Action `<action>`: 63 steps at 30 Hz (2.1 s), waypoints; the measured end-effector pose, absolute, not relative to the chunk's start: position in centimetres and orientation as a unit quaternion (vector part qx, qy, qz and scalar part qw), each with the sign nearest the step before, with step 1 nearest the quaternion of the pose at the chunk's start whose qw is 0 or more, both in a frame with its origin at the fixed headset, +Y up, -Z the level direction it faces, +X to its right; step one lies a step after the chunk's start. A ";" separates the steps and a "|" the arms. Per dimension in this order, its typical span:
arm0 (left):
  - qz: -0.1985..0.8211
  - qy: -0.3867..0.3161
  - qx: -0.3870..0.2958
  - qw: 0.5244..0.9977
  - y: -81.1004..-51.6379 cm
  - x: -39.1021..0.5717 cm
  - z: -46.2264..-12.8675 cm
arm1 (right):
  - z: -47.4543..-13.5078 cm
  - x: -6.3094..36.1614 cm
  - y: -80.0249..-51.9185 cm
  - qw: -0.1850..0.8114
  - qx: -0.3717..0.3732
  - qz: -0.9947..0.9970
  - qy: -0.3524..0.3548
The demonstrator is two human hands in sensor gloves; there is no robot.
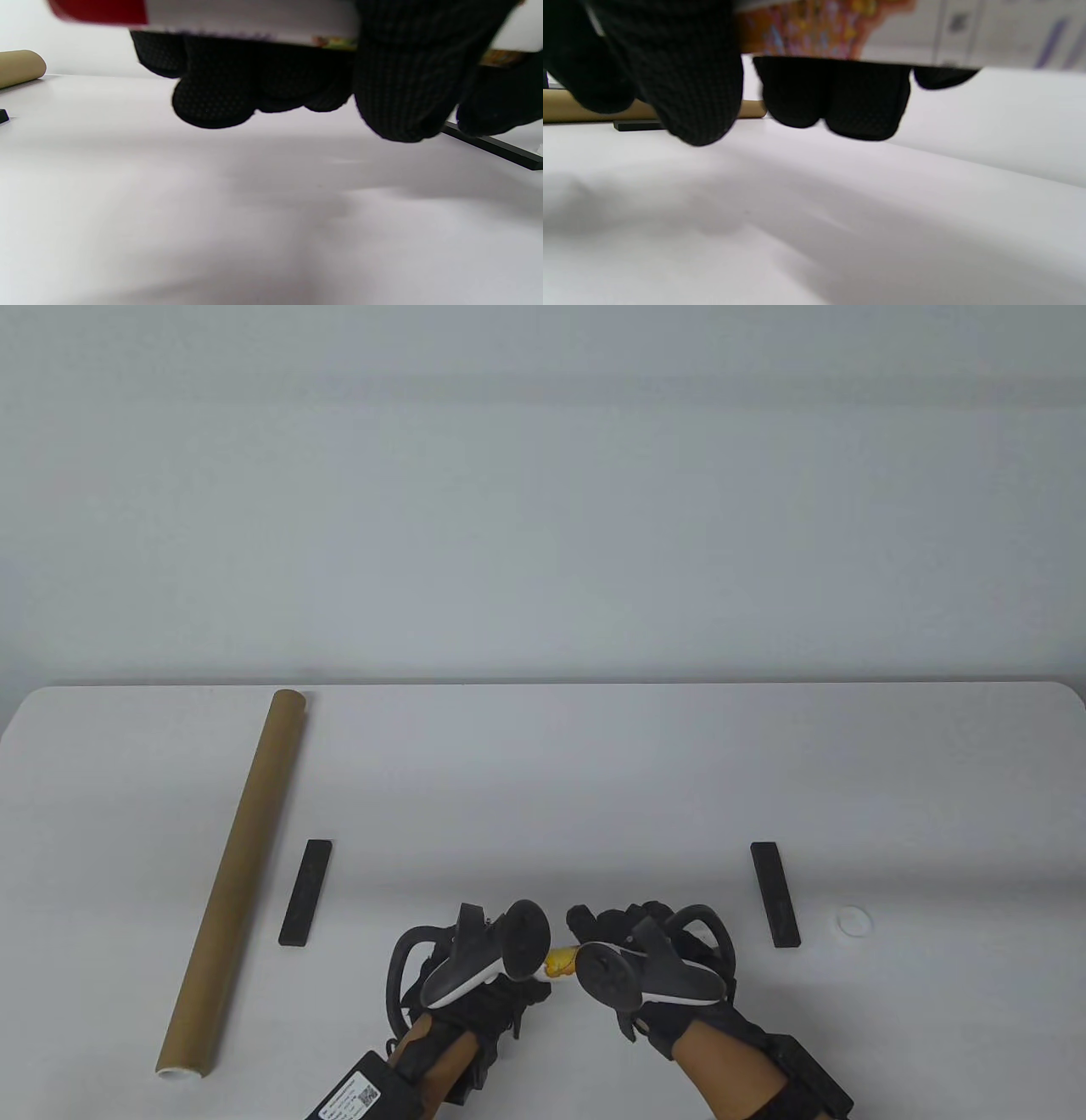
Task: Roll up map and store in mailing tube
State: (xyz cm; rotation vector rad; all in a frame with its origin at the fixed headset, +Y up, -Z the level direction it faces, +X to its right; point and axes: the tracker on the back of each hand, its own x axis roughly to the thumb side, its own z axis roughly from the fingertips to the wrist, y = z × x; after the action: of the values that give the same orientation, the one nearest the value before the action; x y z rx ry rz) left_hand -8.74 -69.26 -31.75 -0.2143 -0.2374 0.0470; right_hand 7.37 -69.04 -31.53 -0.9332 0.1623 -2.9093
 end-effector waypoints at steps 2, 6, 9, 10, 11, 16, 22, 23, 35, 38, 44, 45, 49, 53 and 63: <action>0.024 -0.123 -0.101 0.987 -69.3 -8.6 -31.8 | -31.6 7.4 -69.0 0.049 -0.299 -0.951 0.053; 0.020 -0.141 -0.094 0.985 -69.3 -8.4 -31.7 | -32.0 7.7 -69.2 0.057 -0.284 -0.956 0.046; 0.039 -0.155 -0.097 0.982 -68.5 -8.9 -31.7 | -32.5 8.2 -69.6 0.053 -0.270 -0.961 0.034; 0.057 -0.155 -0.092 0.982 -67.9 -9.5 -31.7 | -32.7 8.4 -69.8 0.061 -0.265 -0.962 0.030; 0.070 -0.154 -0.083 0.982 -67.4 -9.9 -31.7 | -32.9 8.6 -69.9 0.060 -0.261 -0.963 0.026; 0.143 -0.088 -0.030 0.985 -63.8 -15.0 -32.7 | -33.5 9.4 -70.4 0.047 -0.245 -0.968 0.009; 0.177 0.068 0.013 0.982 -61.7 -24.2 -34.6 | -33.6 9.8 -70.2 0.036 -0.239 -0.970 0.010; 0.177 0.100 0.016 0.979 -61.8 -26.1 -35.0 | -33.6 9.9 -70.2 0.035 -0.239 -0.970 0.009; 0.175 0.360 -0.107 0.910 -71.4 -37.9 -36.6 | -33.9 10.5 -70.2 0.021 -0.231 -0.973 0.003; 0.164 0.379 -0.133 0.901 -73.3 -38.5 -36.8 | -33.9 10.4 -70.2 0.022 -0.232 -0.973 0.000; 0.130 0.401 -0.161 0.892 -75.5 -38.6 -37.3 | -33.9 10.3 -70.3 0.022 -0.233 -0.972 -0.005; 0.126 0.405 -0.171 0.889 -76.0 -38.5 -37.4 | -33.9 10.3 -70.3 0.021 -0.233 -0.972 -0.005; 0.115 0.414 -0.156 0.890 -76.0 -38.5 -37.6 | -34.0 10.4 -70.3 0.015 -0.231 -0.973 -0.008; 0.109 0.421 -0.145 0.889 -74.6 -38.7 -37.5 | -34.1 10.6 -70.2 0.010 -0.228 -0.974 -0.010; 0.160 0.293 0.013 0.942 -67.0 -33.7 -36.5 | -34.3 11.5 -68.5 -0.050 -0.214 -0.975 0.012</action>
State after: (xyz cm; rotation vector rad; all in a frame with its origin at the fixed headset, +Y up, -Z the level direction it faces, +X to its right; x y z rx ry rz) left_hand -33.69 -66.98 -36.53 0.0257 0.5985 0.3263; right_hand 11.54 -68.46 -34.33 -0.6960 0.0402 -3.1668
